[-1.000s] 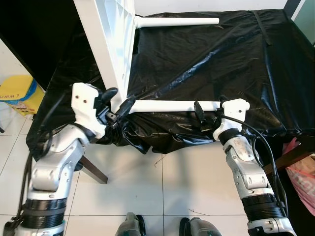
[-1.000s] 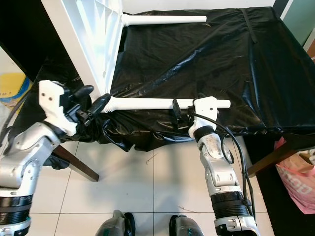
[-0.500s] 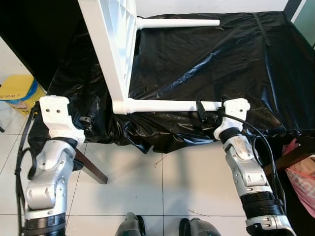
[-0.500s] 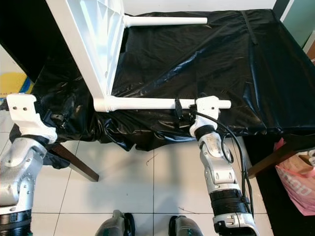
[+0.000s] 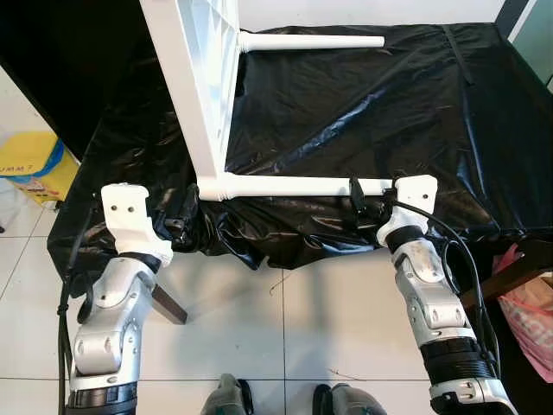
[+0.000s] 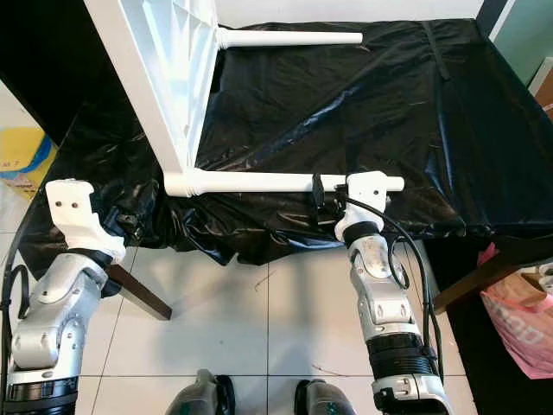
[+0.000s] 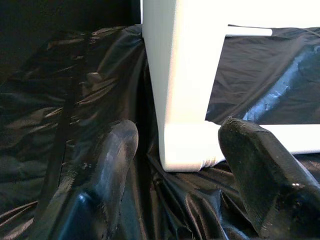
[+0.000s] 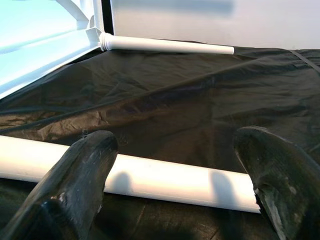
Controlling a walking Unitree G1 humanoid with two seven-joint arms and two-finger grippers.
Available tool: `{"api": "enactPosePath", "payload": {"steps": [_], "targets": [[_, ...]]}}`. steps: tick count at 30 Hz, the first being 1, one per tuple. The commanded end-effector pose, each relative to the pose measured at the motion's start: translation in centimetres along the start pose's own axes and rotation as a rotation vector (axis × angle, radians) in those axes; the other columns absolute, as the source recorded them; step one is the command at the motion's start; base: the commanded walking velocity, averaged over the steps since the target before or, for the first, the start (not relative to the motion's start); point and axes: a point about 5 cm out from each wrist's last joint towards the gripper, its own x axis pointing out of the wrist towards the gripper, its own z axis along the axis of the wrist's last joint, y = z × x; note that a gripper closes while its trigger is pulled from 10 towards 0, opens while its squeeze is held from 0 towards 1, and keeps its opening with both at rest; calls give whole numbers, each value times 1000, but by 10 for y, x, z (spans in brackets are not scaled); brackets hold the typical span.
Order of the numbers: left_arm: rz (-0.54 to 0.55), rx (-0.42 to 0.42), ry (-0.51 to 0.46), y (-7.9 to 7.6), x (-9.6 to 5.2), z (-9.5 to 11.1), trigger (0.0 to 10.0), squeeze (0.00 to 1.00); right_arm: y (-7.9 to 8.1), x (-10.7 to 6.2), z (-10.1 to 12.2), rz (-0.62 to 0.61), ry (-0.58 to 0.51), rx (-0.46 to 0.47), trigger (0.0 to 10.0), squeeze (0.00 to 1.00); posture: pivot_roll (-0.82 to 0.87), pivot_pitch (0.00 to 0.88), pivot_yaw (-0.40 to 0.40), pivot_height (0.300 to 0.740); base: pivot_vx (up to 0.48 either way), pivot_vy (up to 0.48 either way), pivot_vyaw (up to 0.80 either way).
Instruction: Building children table
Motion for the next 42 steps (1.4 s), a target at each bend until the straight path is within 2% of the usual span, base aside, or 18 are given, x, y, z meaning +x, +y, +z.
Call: {"api": "enactPosePath", "payload": {"steps": [1,4,17,26,31,42], "targets": [[59,13,13,2,-2,-4,10000,0,-2,0,-1,-4,0,-8,10000,0,8,125,-13,740,0,0,0],[-7,19,17,-11,0,-6,10000,0,1,0,-1,5,-3,-7,10000,0,7,123,-15,740,0,0,0],[-77,25,7,-25,7,-9,10000,0,2,0,-3,13,3,-5,10000,0,-6,109,-22,740,0,0,0],[-45,22,-1,-22,11,-12,10000,0,1,1,-4,8,-4,-11,10000,0,-20,56,-20,740,0,0,0],[-45,40,-13,-19,25,-13,10000,0,1,4,-6,8,-16,-26,10000,0,-30,0,-3,740,0,0,0],[-77,31,27,-22,31,-31,10000,0,-1,2,-15,-2,-6,-52,10000,0,-57,0,22,740,0,0,0]]}}
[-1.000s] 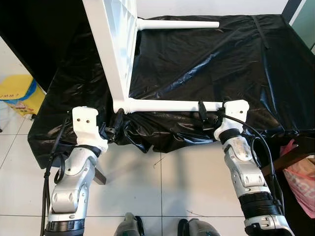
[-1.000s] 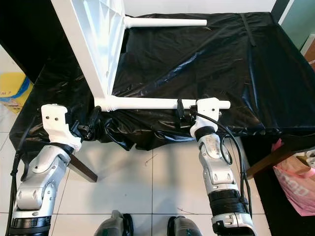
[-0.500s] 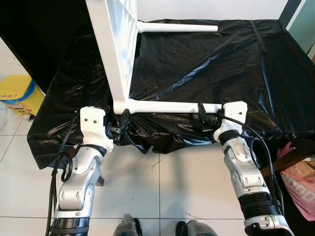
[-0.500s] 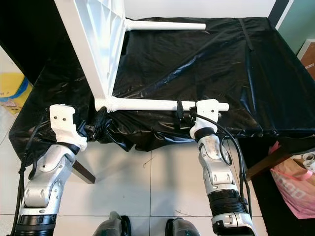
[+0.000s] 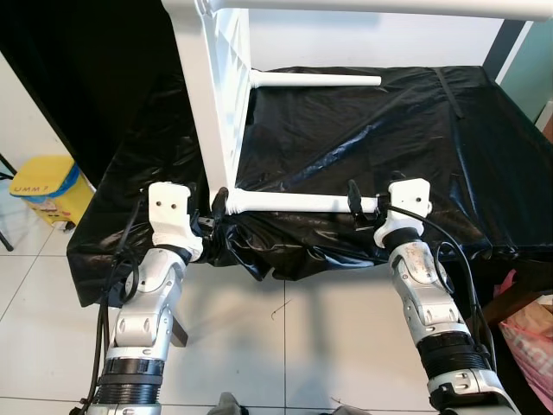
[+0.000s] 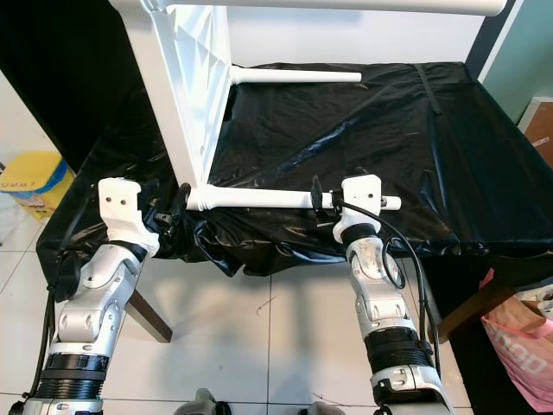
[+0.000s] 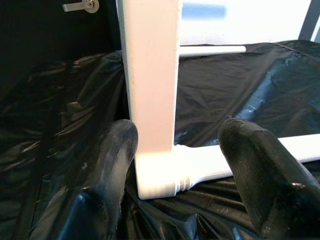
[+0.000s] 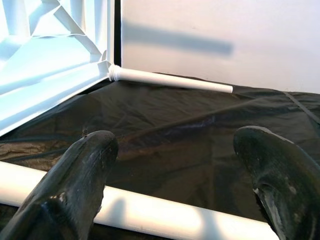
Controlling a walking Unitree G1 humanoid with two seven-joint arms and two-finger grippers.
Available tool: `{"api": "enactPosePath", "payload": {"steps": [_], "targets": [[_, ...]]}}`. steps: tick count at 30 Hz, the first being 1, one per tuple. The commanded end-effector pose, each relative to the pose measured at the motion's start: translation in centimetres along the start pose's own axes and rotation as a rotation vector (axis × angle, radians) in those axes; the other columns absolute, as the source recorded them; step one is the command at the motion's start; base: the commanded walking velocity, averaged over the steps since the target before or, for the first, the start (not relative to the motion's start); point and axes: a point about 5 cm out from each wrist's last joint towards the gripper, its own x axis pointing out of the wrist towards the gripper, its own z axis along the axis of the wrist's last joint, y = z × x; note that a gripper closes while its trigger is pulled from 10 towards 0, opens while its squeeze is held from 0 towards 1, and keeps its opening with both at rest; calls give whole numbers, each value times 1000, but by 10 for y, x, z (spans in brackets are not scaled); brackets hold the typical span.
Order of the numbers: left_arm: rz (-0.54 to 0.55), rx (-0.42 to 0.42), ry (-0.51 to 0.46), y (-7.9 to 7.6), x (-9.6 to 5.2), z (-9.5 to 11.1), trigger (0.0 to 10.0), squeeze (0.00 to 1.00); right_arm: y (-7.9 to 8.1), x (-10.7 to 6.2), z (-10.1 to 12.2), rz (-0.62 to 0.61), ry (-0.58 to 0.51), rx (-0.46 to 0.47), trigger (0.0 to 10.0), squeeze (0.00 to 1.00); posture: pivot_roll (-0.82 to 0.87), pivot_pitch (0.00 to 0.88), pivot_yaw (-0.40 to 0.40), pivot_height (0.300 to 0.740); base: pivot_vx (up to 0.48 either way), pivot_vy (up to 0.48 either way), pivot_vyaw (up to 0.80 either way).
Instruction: Building children table
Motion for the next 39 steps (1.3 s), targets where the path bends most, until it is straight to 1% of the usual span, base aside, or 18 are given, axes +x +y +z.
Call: {"api": "enactPosePath", "payload": {"steps": [1,5,11,17,29,34,35,39], "targets": [[-10,8,13,-2,0,-6,10000,0,-1,-4,-4,-6,6,-5,10000,0,-58,0,23,740,0,0,0],[-21,32,19,-3,-1,-9,10000,0,-1,-7,-7,-8,13,-13,10000,0,-57,0,21,740,0,0,0],[-20,29,16,-5,-1,-11,10000,0,-2,-7,-8,-9,11,-17,10000,0,-53,3,15,740,0,0,0],[-22,26,17,-7,-2,-13,10000,0,-4,-7,-9,-10,14,-23,10000,0,-54,14,11,740,0,-277,0],[-19,21,13,-5,-2,-14,10000,0,-6,-8,-10,-14,17,-30,10000,0,-57,16,9,740,0,-316,0],[1,18,3,-4,-2,-12,10000,0,-6,-8,-10,-13,17,-32,10000,0,-56,17,8,740,0,0,0],[7,-3,-3,-3,-1,-11,10000,0,-6,-8,-10,-11,16,-32,10000,0,-54,19,7,740,0,0,0],[21,-6,-10,0,0,-8,10000,0,-6,-8,-9,-4,14,-30,10000,0,-52,24,6,740,0,0,0]]}}
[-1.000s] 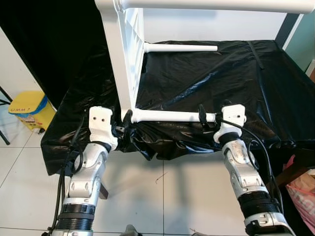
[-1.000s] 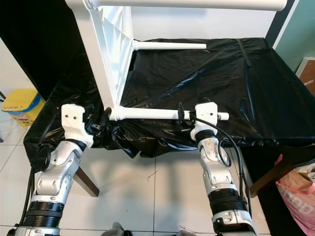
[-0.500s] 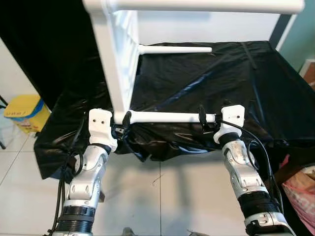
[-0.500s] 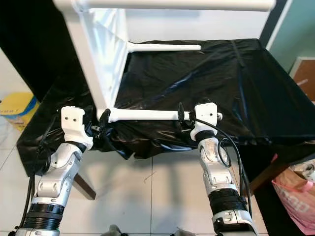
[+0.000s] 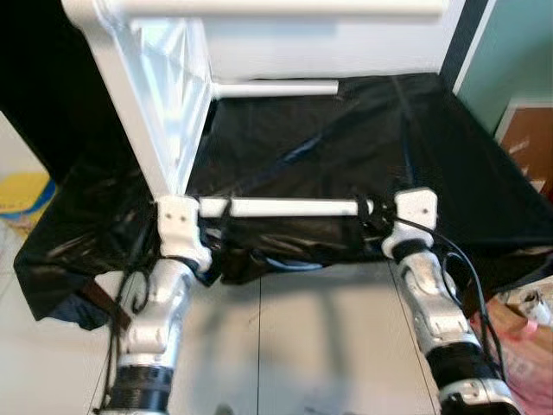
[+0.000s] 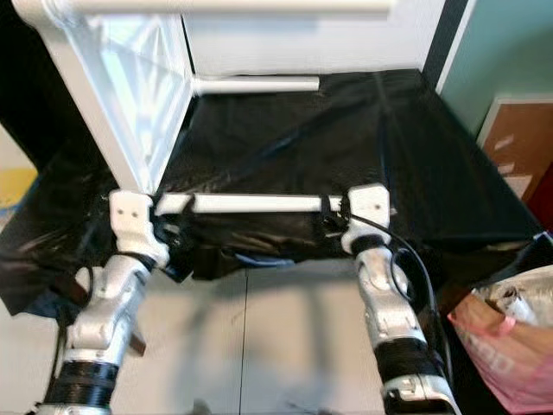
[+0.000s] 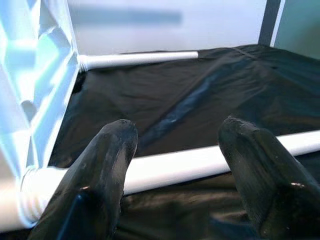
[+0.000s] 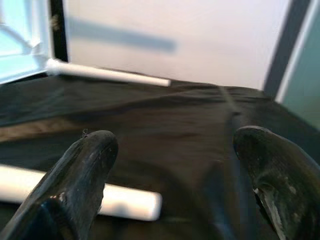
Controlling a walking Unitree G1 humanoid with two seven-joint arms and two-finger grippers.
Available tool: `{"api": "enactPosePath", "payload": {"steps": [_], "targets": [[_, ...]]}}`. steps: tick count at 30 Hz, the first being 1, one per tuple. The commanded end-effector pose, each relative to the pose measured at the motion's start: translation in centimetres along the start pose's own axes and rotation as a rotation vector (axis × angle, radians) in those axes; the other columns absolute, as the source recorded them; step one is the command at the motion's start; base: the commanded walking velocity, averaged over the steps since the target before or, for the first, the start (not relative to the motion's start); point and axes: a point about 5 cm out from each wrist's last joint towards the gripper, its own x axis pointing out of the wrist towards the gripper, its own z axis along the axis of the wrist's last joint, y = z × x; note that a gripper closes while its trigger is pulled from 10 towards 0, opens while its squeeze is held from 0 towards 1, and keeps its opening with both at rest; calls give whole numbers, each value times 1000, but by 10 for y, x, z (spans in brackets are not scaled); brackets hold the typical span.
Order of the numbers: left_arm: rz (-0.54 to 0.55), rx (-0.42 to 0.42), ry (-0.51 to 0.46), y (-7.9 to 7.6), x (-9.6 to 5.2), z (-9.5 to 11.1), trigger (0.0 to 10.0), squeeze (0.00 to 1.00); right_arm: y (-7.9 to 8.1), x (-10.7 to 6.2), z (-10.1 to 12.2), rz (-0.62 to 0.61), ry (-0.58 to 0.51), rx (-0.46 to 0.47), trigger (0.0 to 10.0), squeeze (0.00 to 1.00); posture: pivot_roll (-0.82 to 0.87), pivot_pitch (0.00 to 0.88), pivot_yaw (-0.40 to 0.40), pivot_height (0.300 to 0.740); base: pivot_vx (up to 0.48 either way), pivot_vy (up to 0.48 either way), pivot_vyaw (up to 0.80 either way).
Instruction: Building children table
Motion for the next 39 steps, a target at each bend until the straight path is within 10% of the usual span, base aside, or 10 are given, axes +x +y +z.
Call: {"api": "enactPosePath", "payload": {"steps": [1,15,22,39], "targets": [[28,4,-9,7,0,5,10000,0,6,1,1,19,-5,11,10000,0,-51,27,5,740,0,0,0],[-90,-24,60,-2,-4,4,10000,0,9,-1,6,55,-27,-7,10000,0,-36,62,-14,740,0,0,0],[-155,-230,250,-9,6,-8,10000,0,15,10,31,92,-119,-76,10000,0,-27,88,-4,740,0,0,0],[-106,-505,356,-6,34,-13,10000,0,30,16,72,136,-304,-198,10000,0,-22,128,20,740,0,0,0]]}}
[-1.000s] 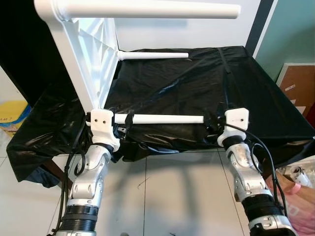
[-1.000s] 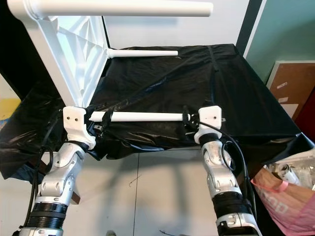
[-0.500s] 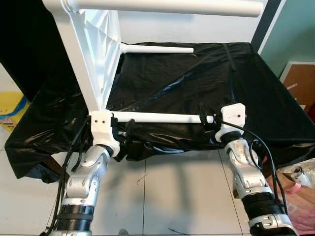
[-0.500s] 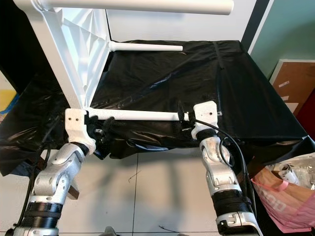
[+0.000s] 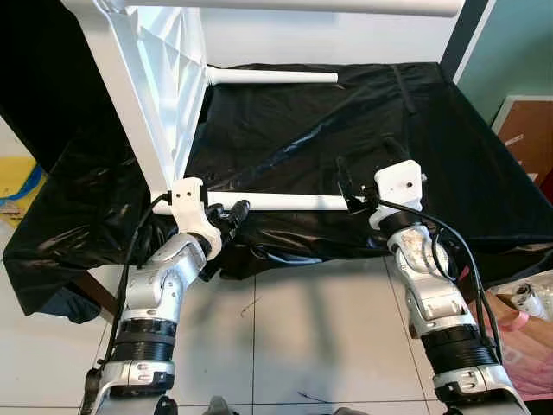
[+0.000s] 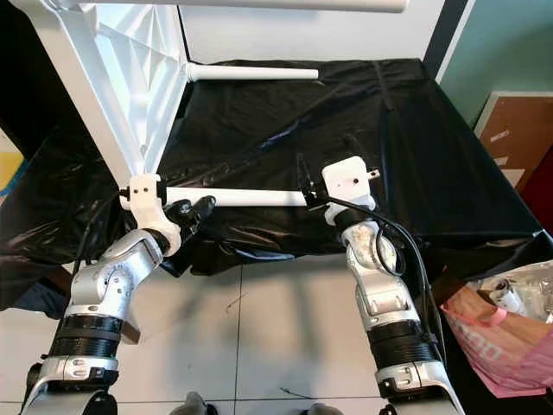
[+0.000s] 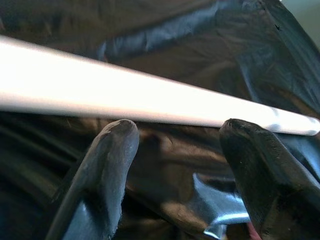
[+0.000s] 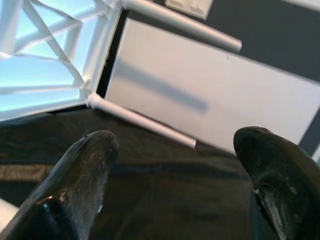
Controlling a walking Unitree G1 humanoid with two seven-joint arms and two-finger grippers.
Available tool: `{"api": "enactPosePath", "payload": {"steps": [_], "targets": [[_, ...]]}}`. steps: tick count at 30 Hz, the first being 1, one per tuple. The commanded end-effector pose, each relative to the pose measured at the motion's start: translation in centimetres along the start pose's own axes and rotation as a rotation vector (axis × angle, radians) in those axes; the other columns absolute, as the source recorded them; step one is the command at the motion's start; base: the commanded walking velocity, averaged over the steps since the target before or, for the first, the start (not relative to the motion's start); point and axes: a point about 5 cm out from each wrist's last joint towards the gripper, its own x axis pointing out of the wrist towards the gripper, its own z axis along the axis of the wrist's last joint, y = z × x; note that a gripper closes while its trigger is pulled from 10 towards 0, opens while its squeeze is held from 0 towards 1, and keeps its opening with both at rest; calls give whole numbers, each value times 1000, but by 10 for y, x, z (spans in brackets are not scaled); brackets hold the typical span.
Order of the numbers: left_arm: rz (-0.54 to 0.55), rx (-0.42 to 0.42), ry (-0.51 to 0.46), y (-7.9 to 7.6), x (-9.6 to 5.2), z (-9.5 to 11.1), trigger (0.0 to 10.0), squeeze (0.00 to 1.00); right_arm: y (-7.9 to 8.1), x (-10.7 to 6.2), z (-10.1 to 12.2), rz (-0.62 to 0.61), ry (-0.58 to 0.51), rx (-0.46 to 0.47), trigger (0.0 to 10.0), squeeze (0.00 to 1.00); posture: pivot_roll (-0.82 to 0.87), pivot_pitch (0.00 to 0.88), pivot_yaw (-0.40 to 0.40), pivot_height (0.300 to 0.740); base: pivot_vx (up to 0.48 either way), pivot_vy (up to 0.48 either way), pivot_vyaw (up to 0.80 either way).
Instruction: Building children table
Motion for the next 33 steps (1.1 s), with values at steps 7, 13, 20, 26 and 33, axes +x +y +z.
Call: {"api": "enactPosePath", "payload": {"steps": [7,13,20,26,33], "targets": [[64,-180,16,12,13,3,10000,0,4,13,40,0,-184,-104,10000,0,-14,144,37,740,0,0,0],[112,-231,2,18,18,8,10000,0,6,22,62,3,-279,-137,10000,0,-13,149,46,740,0,0,0],[135,-247,2,23,18,11,10000,0,10,34,95,5,-436,-308,10000,0,-14,155,50,740,0,0,0],[117,-253,2,22,19,13,10000,0,20,59,120,18,-553,-419,10000,0,-14,154,42,740,0,0,0],[88,-235,-12,18,19,16,10000,0,26,71,123,29,-596,-481,10000,0,-3,148,21,740,0,0,0]]}}
